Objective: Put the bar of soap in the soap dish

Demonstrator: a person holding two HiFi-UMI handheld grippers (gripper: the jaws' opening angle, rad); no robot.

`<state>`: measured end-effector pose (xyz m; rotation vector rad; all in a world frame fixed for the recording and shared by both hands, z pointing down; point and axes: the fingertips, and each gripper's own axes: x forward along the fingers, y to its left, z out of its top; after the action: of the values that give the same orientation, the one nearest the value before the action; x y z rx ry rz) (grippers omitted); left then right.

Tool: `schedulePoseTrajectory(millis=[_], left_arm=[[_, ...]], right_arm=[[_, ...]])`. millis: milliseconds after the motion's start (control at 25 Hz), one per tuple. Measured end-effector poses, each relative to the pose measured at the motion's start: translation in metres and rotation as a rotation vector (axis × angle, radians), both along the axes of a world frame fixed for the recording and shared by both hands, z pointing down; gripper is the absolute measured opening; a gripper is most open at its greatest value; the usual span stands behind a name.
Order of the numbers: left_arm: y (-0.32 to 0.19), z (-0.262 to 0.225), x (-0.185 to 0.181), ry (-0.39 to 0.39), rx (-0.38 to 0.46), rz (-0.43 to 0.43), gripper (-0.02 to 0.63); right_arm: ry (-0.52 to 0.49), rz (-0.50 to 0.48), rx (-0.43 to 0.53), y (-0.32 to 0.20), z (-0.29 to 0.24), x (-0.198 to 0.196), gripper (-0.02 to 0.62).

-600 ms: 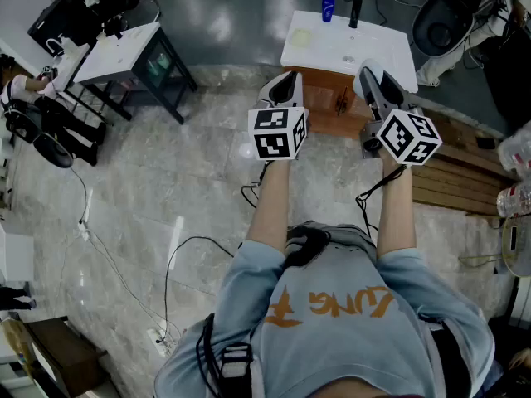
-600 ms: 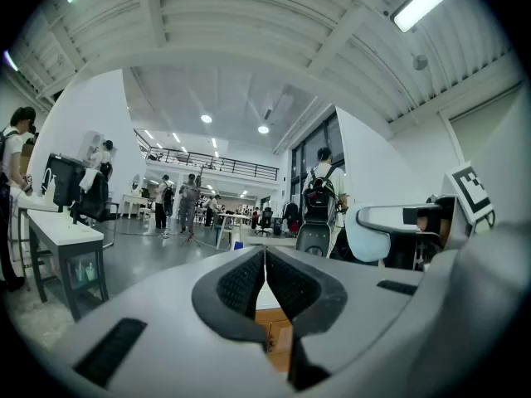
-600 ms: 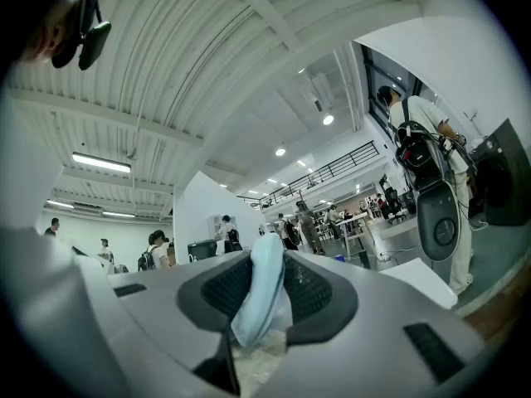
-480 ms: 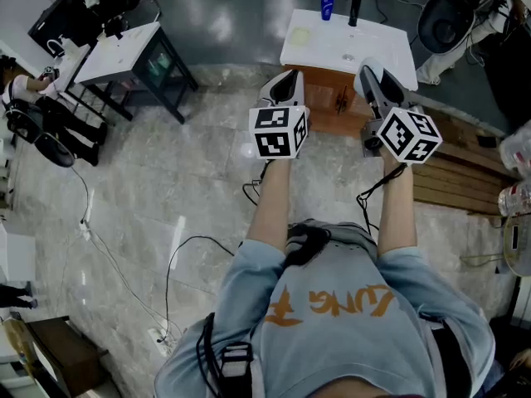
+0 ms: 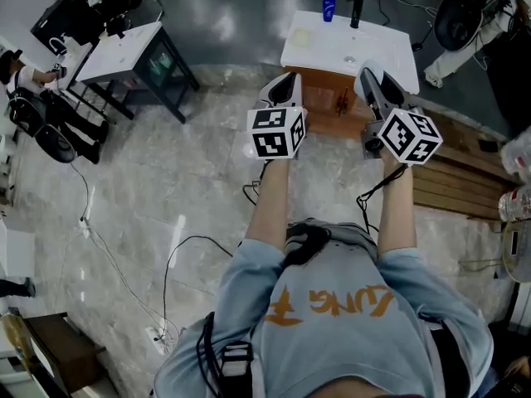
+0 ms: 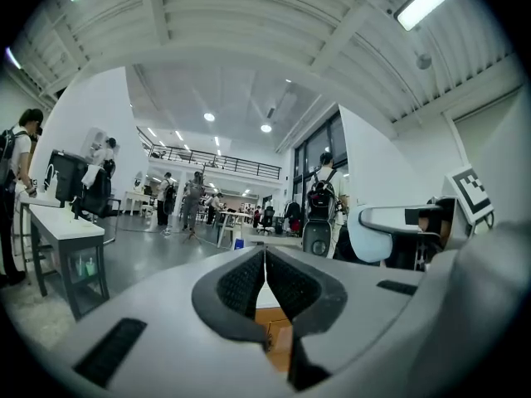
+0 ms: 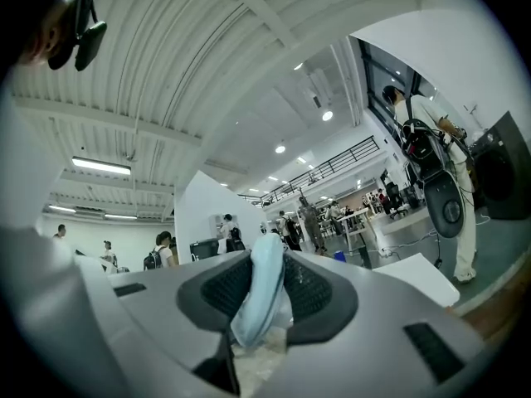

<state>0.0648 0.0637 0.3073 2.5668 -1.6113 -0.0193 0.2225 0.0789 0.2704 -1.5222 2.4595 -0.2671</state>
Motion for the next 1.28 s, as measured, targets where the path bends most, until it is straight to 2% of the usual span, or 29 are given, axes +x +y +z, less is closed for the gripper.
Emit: schedulePoseTrajectory(millis=[560, 760, 1080, 1280], left_arm=[[-0.029, -0.008, -0.018, -0.009, 0.016, -0.037, 0.026], [-0.049, -0.007, -0.026, 0.007, 0.034, -0.023, 0.026], [-0.127, 0.021, -0.028, 0.038, -0.017, 0.004, 0.027], [-0.180, 0.051, -0.038, 0.068, -0.102, 0.011, 0.026]], right_arm=[[-0.021, -0.064, 0.022, -0.028, -0.006, -0.009, 0.137], [-0.030, -0.069, 0.029, -0.046, -0.005, -0.013, 0.137], [-0.022, -0.042, -0.008, -0.118, 0.011, -0.012, 0.137], [-0.005, -0.032, -0.097, -0.172, 0.040, -0.027, 0.137]])
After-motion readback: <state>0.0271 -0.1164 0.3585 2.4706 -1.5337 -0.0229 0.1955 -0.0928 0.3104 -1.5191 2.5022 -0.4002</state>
